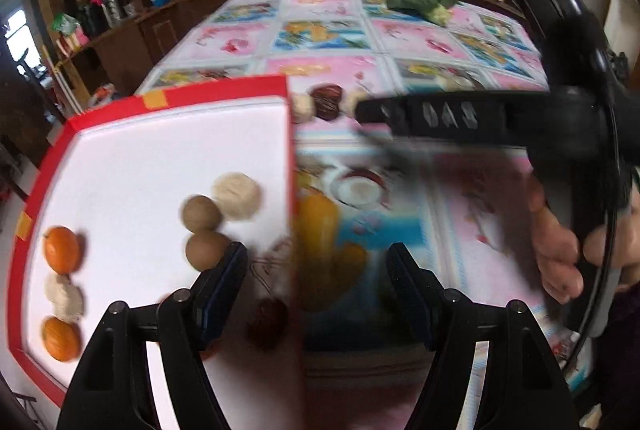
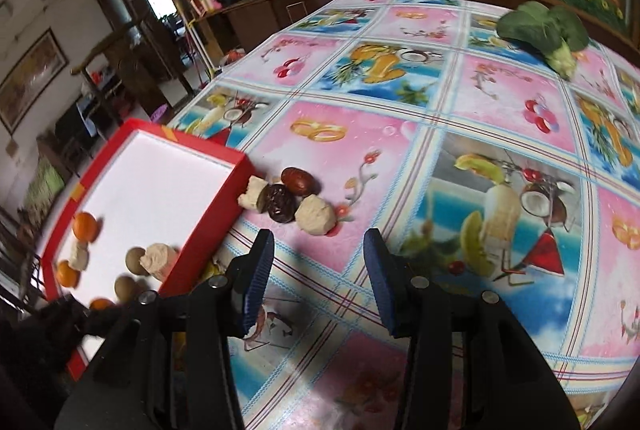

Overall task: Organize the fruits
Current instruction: 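Move both open grippers back toward the dates and pastries, then grasp a round beige pastry with the right gripper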

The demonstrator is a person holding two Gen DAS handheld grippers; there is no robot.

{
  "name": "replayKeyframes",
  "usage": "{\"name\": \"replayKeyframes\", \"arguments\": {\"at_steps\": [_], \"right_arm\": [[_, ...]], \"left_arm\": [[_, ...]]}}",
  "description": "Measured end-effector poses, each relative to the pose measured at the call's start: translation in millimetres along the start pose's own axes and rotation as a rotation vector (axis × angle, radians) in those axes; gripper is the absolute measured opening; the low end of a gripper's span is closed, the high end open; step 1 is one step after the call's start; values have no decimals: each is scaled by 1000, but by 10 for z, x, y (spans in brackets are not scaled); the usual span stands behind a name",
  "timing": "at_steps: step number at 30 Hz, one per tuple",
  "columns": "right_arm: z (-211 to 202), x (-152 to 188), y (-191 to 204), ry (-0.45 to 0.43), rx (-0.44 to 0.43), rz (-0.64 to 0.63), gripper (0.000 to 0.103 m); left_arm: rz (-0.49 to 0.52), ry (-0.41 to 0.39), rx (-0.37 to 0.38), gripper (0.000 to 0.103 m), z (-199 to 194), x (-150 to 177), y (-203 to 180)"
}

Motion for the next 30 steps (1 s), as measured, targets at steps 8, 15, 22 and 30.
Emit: {"name": "replayKeyframes", "arguments": {"at_steps": [8,15,22,30], "right_arm": [[127,7,59,-3,48,-70,49],[175,-18,112,3,73,-132,44],[140,-62,-75,20,104,-110,23],[61,-149,-485,41,150,-5,23]], "left_arm": [[23,-16,-104,72,127,-108,256],[1,6,-72,72,87,-114,251],[1,-1,-25,72,71,-279,93],[57,51,-2,62,456,-617,-114]]}}
Point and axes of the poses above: each gripper's, at about its wrist camera, not at the fingertips, and z roughly the way its jaws point, y to its left, x to its underside, the point moved 2 cm from there along z, roughly the way its jaws point, and after that the axes turned 11 degrees about -y, right-handed, at the moved point
